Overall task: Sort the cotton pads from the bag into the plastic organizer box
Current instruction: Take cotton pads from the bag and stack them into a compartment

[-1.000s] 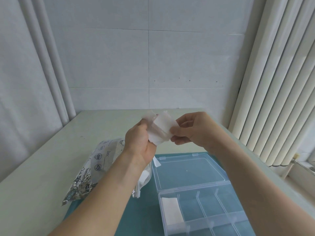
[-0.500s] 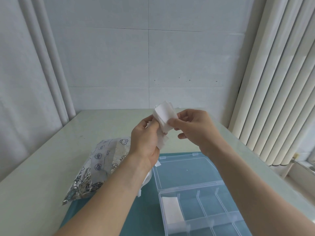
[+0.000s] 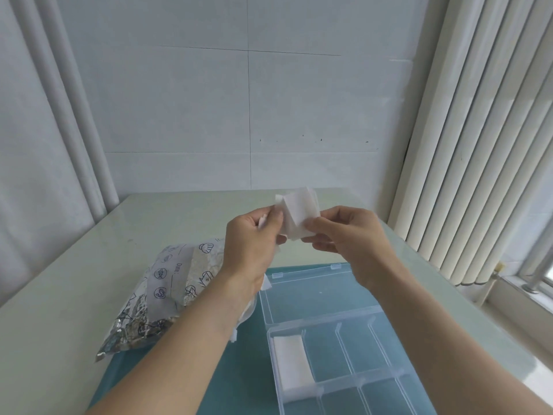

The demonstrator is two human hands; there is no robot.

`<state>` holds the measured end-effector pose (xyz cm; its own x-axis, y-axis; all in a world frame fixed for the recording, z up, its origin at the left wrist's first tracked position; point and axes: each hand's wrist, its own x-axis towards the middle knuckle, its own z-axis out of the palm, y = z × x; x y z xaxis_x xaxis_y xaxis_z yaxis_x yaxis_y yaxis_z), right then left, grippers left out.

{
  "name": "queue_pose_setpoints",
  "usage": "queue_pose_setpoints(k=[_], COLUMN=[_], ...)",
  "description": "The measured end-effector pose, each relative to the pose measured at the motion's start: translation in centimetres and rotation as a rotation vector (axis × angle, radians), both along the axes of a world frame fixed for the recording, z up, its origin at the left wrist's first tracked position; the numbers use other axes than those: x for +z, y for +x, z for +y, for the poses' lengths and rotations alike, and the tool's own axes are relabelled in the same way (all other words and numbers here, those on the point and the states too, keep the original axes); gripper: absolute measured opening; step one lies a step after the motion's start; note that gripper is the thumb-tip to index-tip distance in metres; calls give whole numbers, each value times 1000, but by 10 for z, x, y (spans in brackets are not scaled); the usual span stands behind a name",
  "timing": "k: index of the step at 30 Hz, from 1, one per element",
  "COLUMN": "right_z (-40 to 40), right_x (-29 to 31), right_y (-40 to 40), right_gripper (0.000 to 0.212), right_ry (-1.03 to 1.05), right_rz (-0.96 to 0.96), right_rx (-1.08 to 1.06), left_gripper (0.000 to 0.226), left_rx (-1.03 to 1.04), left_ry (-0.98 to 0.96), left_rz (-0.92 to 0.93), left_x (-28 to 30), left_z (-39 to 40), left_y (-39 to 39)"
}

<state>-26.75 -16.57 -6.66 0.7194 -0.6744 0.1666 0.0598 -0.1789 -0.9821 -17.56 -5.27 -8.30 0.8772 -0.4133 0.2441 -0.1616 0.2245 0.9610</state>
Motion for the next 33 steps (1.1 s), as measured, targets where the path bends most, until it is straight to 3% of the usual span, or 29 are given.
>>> queue_pose_setpoints(k=[6,12,16,19,23,29,33], right_z=[-8,-4,0,0,4,18,19], right_x=[9,3,9,19,32,26,28], right_y=[-5,5,8,8,12,29,38], right_gripper=[6,21,10,9,10,23,15], right_ry=[280,250,219,188,190,48,-51], right_rz=[-159,-15,3,9,61,116,83], right_rx=[136,217,193,171,313,320,303], left_gripper=[6,8,18,34,38,47,50], left_rx=[61,-71,-146,-92,-4,-118,-193], left_ry=[-57,-126,-97,-122,-228,-389,-450], left_rz=[163,355,354,342,349,436,404], left_x=[-4,7,9,11,16,24,29], left_z=[-3,-3,-1,1,7,10,11], left_y=[-7,-10,-6,-4,2,14,18])
